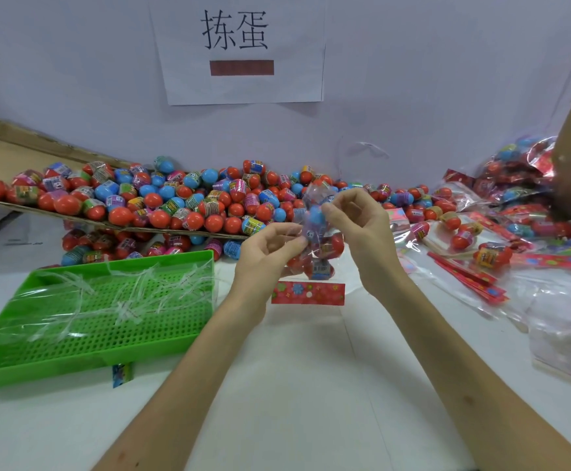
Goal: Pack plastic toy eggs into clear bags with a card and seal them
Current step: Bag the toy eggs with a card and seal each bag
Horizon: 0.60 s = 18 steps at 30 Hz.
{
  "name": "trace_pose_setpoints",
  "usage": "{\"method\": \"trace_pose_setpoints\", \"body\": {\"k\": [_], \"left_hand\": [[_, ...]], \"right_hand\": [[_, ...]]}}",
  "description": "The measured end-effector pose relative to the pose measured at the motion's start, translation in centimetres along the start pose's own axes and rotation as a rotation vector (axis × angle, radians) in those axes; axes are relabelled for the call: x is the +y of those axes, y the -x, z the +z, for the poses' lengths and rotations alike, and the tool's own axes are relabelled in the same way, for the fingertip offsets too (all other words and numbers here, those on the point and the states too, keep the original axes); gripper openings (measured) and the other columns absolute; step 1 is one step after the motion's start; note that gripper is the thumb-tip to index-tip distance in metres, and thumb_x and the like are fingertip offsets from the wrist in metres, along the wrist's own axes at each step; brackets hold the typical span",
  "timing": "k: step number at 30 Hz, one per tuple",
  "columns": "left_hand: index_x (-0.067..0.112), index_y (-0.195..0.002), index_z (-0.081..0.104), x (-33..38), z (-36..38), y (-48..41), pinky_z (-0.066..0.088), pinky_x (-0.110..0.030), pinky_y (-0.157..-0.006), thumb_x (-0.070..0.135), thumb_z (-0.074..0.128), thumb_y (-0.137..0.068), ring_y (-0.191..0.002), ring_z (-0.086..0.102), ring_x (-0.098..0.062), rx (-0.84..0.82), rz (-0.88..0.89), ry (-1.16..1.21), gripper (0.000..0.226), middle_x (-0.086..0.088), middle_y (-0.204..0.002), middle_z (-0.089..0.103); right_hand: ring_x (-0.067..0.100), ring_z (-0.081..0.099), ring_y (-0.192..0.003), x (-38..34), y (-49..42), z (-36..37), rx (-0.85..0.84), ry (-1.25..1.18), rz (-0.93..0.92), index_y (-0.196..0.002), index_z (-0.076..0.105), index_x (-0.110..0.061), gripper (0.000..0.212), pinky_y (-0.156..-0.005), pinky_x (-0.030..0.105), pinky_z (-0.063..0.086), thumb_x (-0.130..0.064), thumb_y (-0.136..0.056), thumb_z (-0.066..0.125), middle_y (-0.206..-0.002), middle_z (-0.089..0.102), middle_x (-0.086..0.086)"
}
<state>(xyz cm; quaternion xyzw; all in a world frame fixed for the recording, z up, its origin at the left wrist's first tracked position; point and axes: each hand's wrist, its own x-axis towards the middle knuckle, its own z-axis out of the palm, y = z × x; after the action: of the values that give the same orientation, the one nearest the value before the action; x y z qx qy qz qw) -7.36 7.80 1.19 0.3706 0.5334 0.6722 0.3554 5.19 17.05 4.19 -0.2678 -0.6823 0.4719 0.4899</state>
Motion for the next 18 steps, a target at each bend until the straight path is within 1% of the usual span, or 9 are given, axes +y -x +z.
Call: {"method": "trace_pose_setpoints", "body": {"k": [1, 3, 4, 6, 9, 11, 14, 16, 18], "left_hand": [[0.023, -0.101, 0.073, -0.03, -0.02, -0.02, 0.063, -0.033, -0.073, 0.011, 0.072, -0.095, -0.085, 0.074, -0.021, 0.019, 0.013, -0.004, 0.014, -0.003, -0.093, 0.077], [0.022, -0.102, 0.071, -0.13, 0.00, 0.01, 0.063, -0.037, -0.077, 0.008, 0.071, -0.096, -0.092, 0.073, -0.029, 0.045, 0.033, -0.021, 0.015, -0.013, -0.102, 0.075], [0.021, -0.104, 0.071, -0.19, -0.02, -0.01, 0.062, -0.038, -0.077, 0.007, 0.070, -0.096, -0.093, 0.073, -0.031, 0.055, 0.041, -0.024, 0.016, -0.015, -0.104, 0.075], [0.021, -0.104, 0.072, -0.19, -0.08, 0.01, 0.060, -0.032, -0.071, 0.007, 0.068, -0.098, -0.089, 0.074, -0.026, 0.063, 0.053, -0.018, 0.016, -0.012, -0.099, 0.078], [0.026, -0.101, 0.075, 0.02, 0.01, 0.14, 0.056, -0.022, -0.065, 0.012, 0.063, -0.101, -0.081, 0.073, -0.013, 0.053, 0.051, -0.009, 0.019, 0.001, -0.091, 0.078], [0.025, -0.100, 0.076, -0.07, 0.20, 0.20, 0.057, -0.021, -0.065, 0.019, 0.061, -0.102, -0.080, 0.072, -0.014, 0.040, 0.047, -0.003, 0.016, 0.001, -0.089, 0.077], [0.024, -0.100, 0.076, -0.20, 0.59, 0.41, 0.061, -0.027, -0.068, 0.027, 0.063, -0.102, -0.084, 0.072, -0.020, 0.061, 0.095, -0.029, 0.014, -0.004, -0.094, 0.078], [0.027, -0.093, 0.078, -0.22, 0.58, 0.45, 0.061, -0.031, -0.069, 0.025, 0.065, -0.101, -0.081, 0.071, -0.017, 0.105, 0.155, -0.038, 0.016, -0.002, -0.088, 0.078], [0.025, -0.087, 0.079, -0.20, 0.43, 0.40, 0.059, -0.034, -0.068, 0.025, 0.066, -0.101, -0.075, 0.068, -0.016, 0.147, 0.202, -0.053, 0.019, -0.006, -0.082, 0.076]], "right_hand": [[0.010, 0.064, -0.081, -0.06, 0.04, -0.03, -0.038, -0.015, -0.003, -0.092, 0.060, -0.017, 0.011, -0.077, 0.022, 0.056, -0.014, -0.094, 0.071, -0.087, 0.064, 0.000], [0.020, 0.068, -0.089, -0.04, 0.13, 0.02, -0.095, -0.013, -0.009, -0.098, 0.060, -0.014, 0.016, -0.082, 0.030, 0.059, -0.014, -0.091, 0.075, -0.093, 0.067, 0.003], [0.025, 0.069, -0.092, -0.01, 0.17, 0.11, -0.103, -0.001, -0.015, -0.099, 0.060, -0.014, 0.018, -0.083, 0.034, 0.060, -0.014, -0.090, 0.076, -0.095, 0.068, 0.006], [0.029, 0.069, -0.091, -0.09, 0.28, 0.29, -0.086, 0.023, -0.028, -0.096, 0.061, -0.017, 0.018, -0.082, 0.036, 0.061, -0.015, -0.090, 0.077, -0.094, 0.068, 0.005], [0.020, 0.068, -0.080, -0.08, 0.20, 0.13, -0.029, -0.011, -0.033, -0.089, 0.061, -0.018, 0.017, -0.075, 0.028, 0.061, -0.010, -0.090, 0.076, -0.085, 0.066, -0.003], [0.015, 0.067, -0.078, -0.05, 0.04, -0.24, 0.001, -0.023, -0.033, -0.088, 0.061, -0.019, 0.018, -0.075, 0.026, 0.060, -0.007, -0.090, 0.076, -0.083, 0.066, -0.004], [0.016, 0.070, -0.083, -0.11, -0.07, -0.42, -0.009, -0.014, -0.027, -0.089, 0.062, -0.019, 0.019, -0.078, 0.026, 0.060, -0.006, -0.089, 0.076, -0.085, 0.068, -0.001], [0.012, 0.072, -0.081, -0.03, -0.14, -0.30, -0.036, -0.027, -0.010, -0.091, 0.061, -0.017, 0.016, -0.075, 0.022, 0.058, -0.005, -0.093, 0.071, -0.080, 0.070, -0.008], [0.006, 0.071, -0.079, 0.01, -0.15, -0.17, -0.085, -0.039, 0.021, -0.096, 0.062, -0.016, 0.007, -0.073, 0.019, 0.056, -0.011, -0.098, 0.065, -0.078, 0.072, -0.012]]}}
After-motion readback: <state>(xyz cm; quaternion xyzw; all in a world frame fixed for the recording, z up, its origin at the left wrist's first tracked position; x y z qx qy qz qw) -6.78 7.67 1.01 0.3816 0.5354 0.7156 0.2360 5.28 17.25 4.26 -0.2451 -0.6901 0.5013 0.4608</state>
